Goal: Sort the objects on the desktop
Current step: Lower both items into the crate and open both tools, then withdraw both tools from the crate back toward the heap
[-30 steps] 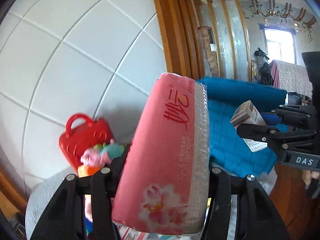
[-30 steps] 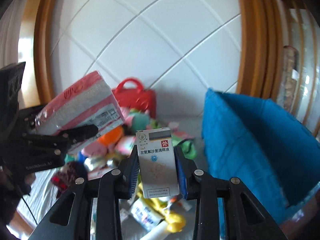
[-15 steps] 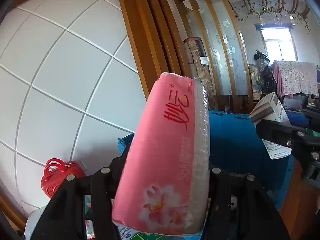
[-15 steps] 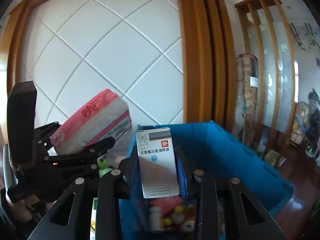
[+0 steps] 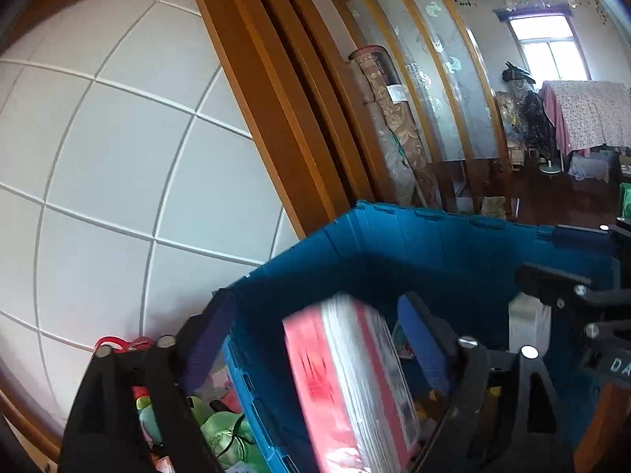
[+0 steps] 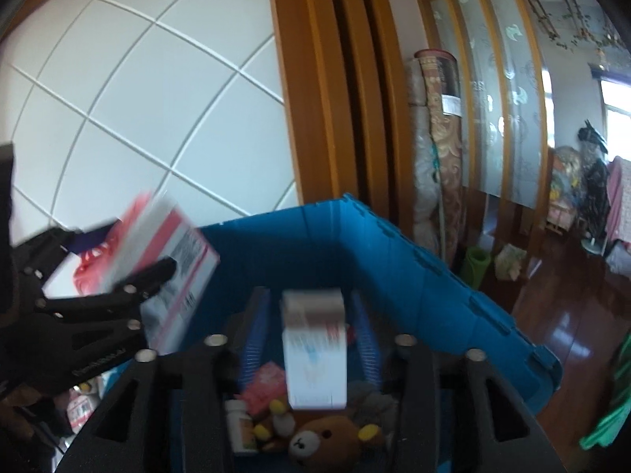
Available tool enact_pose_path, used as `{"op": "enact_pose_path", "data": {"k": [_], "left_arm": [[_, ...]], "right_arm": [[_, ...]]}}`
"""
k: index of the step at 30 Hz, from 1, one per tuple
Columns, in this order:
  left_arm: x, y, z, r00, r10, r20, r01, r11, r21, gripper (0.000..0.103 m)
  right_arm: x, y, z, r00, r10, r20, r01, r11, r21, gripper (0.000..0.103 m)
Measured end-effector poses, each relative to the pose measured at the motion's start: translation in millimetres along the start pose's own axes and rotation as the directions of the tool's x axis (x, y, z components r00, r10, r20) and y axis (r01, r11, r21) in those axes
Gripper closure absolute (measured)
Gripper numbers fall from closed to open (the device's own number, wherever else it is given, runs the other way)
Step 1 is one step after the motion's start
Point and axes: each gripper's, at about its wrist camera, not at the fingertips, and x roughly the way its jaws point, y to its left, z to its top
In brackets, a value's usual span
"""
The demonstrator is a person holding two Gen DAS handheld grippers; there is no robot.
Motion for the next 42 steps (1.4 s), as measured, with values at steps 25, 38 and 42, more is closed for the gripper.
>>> {"op": "enact_pose_path", "data": {"k": [25, 38, 42], "left_arm": [[-43.2, 33.6, -19.9, 0.996, 0.089, 0.01, -0.087, 0.988, -0.129, 0.002], [-82.0, 52.2, -53.9, 0.982, 0.188, -0.03, -0.19, 0.96, -0.206, 0.002], [-94.8, 65.3, -74.7, 0.975, 0.216, -0.054, -0.223, 0.945, -0.238, 0.002]], "right_arm": [[-68.7, 27.3, -14.9, 0.994, 0.037, 0.101, -0.031, 0.998, -0.062, 0.027], [-91.4, 55.8, -32.6, 0.984, 0.148, 0.095, -0.135, 0.981, -0.138, 0.023], [-95.5, 71.7, -38.6, 0.98, 0.183, 0.079, -0.168, 0.971, -0.167, 0.023]]}}
